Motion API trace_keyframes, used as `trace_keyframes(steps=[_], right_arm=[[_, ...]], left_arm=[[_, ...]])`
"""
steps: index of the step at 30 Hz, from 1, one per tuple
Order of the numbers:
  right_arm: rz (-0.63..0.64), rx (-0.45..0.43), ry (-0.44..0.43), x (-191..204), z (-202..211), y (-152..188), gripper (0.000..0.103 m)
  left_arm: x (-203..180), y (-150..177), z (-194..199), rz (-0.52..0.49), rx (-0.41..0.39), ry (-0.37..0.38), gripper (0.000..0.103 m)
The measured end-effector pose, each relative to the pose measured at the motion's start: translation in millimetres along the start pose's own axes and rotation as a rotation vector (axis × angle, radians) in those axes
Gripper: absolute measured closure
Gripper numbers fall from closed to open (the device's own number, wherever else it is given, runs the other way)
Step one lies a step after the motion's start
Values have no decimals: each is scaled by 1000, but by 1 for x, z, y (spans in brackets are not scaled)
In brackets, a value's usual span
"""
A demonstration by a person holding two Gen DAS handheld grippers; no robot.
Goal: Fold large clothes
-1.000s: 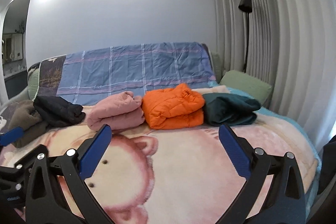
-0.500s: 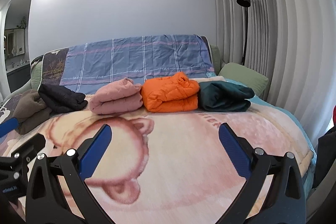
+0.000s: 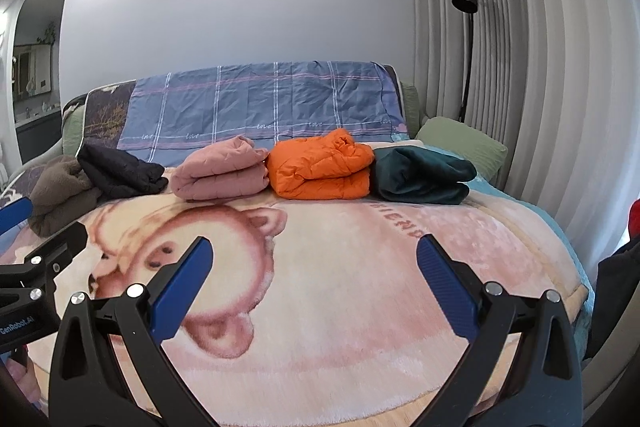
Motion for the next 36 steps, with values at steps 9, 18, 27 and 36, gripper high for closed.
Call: trace_keyframes(steps=[9,18,27,36], right_arm=[[47,31,-36,13,-10,4,1],[43,47,-47,13,-16,2,1],[42,56,-43,11,-19,2,1],[20,65,-30,3,-20,5,1]], left_arm=[[4,16,-5,23,28,-22,2],[8,17,-12,41,43,-41,2],[7,19,-16,48,58,-34,2],[5,22,-21,55,78,-21,2]])
Point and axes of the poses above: each gripper's, at about its wrist camera, not at the fingertips, and z roughly against the way its jaws point, x to its left, y to its underside, the point moved 9 cm from there along -z, roughly the way its jaws point, and after that the axes turned 15 degrees about x, right-handed, at the moved point
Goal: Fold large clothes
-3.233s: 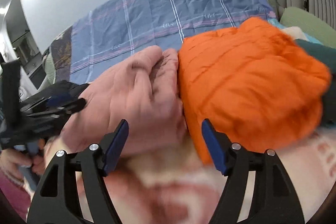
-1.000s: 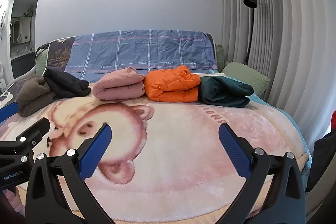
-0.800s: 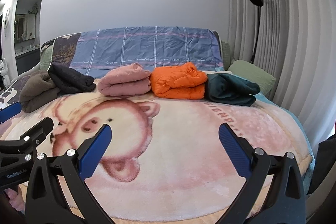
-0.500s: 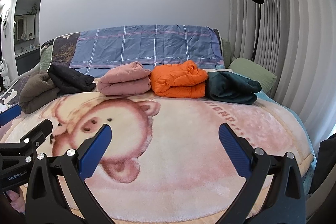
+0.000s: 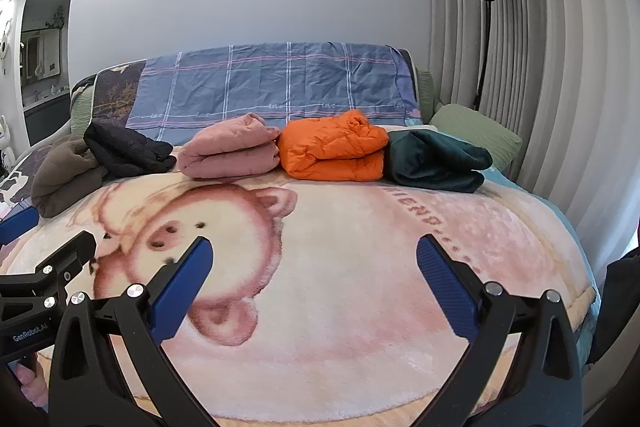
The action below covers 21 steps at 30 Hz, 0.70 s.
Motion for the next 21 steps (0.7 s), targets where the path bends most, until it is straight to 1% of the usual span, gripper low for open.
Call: trace_keyframes(steps=[17,21], right_arm=[[-7,15,19,-1,-3,0,1],[-7,15,20,-1,-4,-1,1]], left_arm=[[1,3,-2,-9,11,19,2],[3,3,-3,-10,14,11,2]])
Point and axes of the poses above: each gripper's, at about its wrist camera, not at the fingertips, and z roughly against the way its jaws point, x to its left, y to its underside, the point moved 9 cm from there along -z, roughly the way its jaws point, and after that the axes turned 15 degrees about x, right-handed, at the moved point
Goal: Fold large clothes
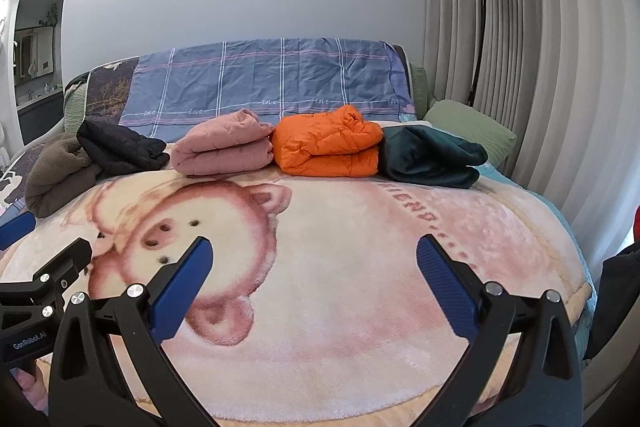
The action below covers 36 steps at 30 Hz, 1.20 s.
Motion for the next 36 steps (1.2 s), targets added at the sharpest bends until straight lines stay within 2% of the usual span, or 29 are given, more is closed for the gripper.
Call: trace_keyframes(steps=[36], right_arm=[[-28,28,8,-5,-8,6,1]], left_arm=[[-3,2,-10,-12,23,3,2]])
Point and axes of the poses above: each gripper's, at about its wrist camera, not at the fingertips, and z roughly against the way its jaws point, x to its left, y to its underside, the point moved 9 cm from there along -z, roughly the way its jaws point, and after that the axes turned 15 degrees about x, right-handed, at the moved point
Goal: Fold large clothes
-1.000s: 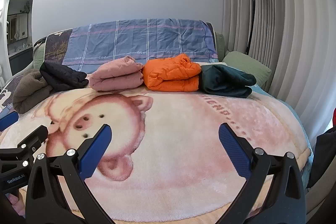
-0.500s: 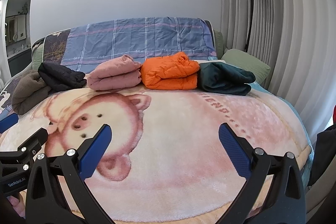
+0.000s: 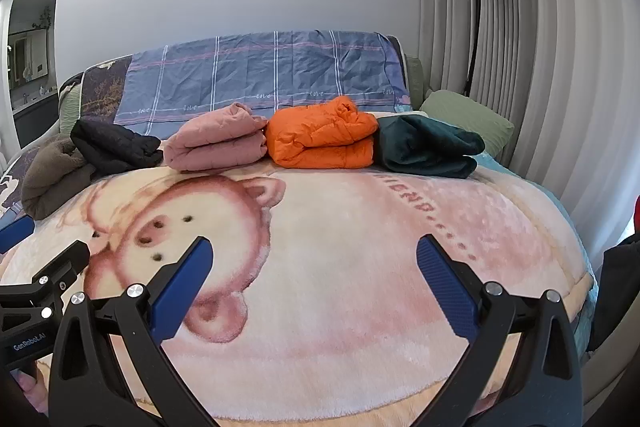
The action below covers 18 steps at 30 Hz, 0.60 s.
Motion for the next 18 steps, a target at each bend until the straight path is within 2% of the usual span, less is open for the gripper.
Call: trace_keyframes(steps=[18], right_arm=[[0,6,1,0,-2,2,1]], left_arm=[[0,2,-2,-5,4,-2,2]])
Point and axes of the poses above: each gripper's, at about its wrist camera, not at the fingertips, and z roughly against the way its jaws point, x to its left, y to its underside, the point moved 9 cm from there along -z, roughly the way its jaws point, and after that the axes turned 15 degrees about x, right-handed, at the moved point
